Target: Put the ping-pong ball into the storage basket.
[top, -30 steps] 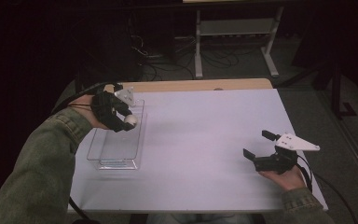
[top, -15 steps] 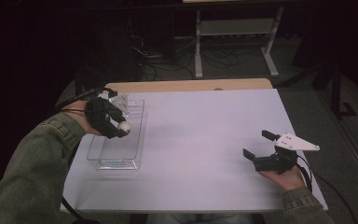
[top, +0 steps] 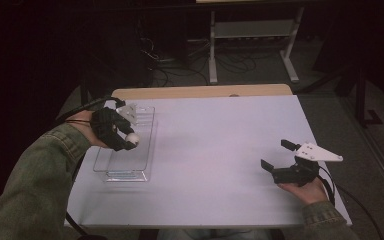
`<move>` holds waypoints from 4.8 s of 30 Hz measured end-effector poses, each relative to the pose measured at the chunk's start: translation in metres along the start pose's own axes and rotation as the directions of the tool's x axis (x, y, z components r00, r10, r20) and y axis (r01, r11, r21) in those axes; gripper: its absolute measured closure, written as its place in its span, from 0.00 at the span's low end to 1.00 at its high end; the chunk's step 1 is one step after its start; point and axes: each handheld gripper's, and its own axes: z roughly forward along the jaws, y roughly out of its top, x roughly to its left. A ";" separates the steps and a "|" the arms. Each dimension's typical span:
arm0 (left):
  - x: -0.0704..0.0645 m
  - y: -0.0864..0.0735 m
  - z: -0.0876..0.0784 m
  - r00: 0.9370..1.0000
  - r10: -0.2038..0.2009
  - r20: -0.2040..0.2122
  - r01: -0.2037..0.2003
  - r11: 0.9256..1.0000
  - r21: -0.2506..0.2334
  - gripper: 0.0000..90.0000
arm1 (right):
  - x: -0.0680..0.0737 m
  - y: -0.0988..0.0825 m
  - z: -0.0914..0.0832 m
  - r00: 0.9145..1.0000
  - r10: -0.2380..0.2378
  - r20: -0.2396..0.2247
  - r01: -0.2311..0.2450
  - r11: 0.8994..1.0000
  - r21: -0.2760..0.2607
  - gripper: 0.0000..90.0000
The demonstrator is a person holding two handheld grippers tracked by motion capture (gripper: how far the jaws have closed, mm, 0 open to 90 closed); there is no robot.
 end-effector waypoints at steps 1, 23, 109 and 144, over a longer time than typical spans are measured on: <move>0.000 0.000 0.002 1.000 0.000 0.000 0.000 1.000 0.005 0.56 | 0.000 0.000 0.000 1.000 -0.001 0.001 0.001 1.000 0.000 0.00; -0.003 -0.008 0.035 0.999 -0.007 0.034 0.006 1.000 0.025 0.56 | 0.002 0.000 0.000 1.000 0.000 -0.005 0.000 1.000 0.008 0.00; 0.003 -0.036 0.126 0.988 -0.091 0.127 0.082 0.994 0.075 0.56 | 0.002 -0.001 -0.001 1.000 -0.004 -0.003 0.004 1.000 0.015 0.00; 0.012 -0.034 0.109 0.982 -0.182 0.056 0.177 0.981 0.082 0.24 | 0.003 -0.001 0.000 1.000 -0.003 -0.009 0.003 1.000 0.022 0.00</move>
